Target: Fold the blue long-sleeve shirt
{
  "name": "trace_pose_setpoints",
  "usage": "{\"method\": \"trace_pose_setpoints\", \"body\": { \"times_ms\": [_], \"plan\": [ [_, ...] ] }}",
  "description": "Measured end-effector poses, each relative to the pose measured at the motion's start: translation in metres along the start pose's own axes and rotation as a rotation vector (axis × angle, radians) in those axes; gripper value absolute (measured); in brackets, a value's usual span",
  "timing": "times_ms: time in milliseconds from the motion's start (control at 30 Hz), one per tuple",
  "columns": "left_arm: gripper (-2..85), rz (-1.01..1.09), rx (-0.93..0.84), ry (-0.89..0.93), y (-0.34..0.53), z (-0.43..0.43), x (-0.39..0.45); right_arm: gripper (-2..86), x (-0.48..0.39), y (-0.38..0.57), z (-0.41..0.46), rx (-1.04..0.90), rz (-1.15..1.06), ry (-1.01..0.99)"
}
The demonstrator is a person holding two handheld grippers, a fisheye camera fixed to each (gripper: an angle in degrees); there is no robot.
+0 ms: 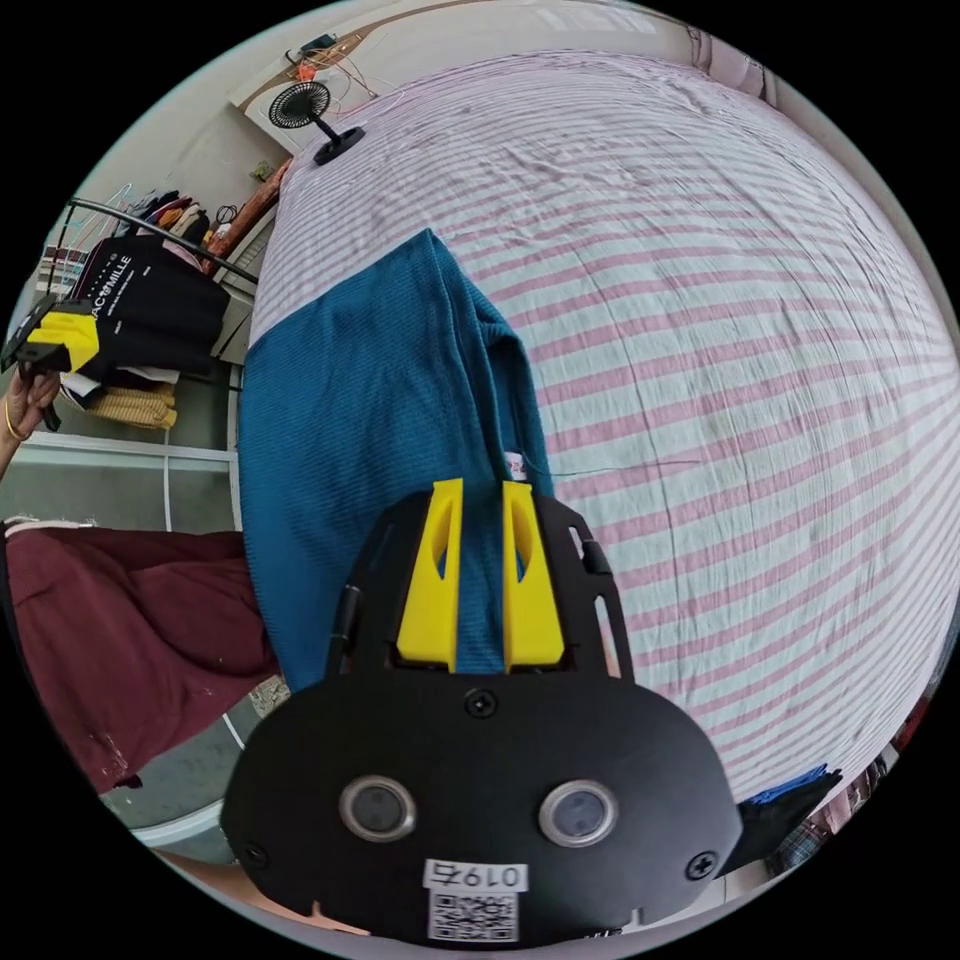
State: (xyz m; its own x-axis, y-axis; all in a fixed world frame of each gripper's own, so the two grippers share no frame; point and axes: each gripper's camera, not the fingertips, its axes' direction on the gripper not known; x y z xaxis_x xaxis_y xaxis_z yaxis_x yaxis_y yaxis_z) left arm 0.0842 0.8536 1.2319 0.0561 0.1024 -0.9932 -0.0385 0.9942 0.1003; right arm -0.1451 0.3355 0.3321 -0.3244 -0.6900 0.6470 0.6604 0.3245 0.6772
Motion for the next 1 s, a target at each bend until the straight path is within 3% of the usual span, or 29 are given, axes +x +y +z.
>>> {"method": "trace_pose_setpoints", "body": {
  "times_ms": [200, 333, 500, 600, 767, 1000],
  "plan": [
    [0.7, 0.312, -0.035, -0.188, -0.050, 0.031, 0.016, 4.1, -0.002, -0.012, 0.004, -0.035, -0.009, 0.002],
    [0.7, 0.525, -0.056, -0.185, -0.093, 0.062, 0.012, 3.5, -0.011, -0.022, 0.005, -0.054, -0.030, 0.006],
    [0.6, 0.823, -0.196, -0.321, -0.158, 0.116, 0.002, 2.4, -0.038, -0.040, 0.016, -0.116, -0.116, 0.151],
    [0.8, 0.939, -0.190, -0.372, -0.188, 0.135, -0.007, 1.9, -0.052, -0.054, 0.028, -0.173, -0.136, 0.232],
    [1.1, 1.019, -0.184, -0.282, -0.236, 0.154, -0.021, 1.2, -0.049, -0.067, 0.033, -0.166, -0.030, 0.202],
    [1.0, 1.215, -0.316, -0.211, -0.280, 0.179, -0.020, 1.0, -0.056, -0.081, 0.038, -0.219, -0.051, 0.232]
  ]
}}
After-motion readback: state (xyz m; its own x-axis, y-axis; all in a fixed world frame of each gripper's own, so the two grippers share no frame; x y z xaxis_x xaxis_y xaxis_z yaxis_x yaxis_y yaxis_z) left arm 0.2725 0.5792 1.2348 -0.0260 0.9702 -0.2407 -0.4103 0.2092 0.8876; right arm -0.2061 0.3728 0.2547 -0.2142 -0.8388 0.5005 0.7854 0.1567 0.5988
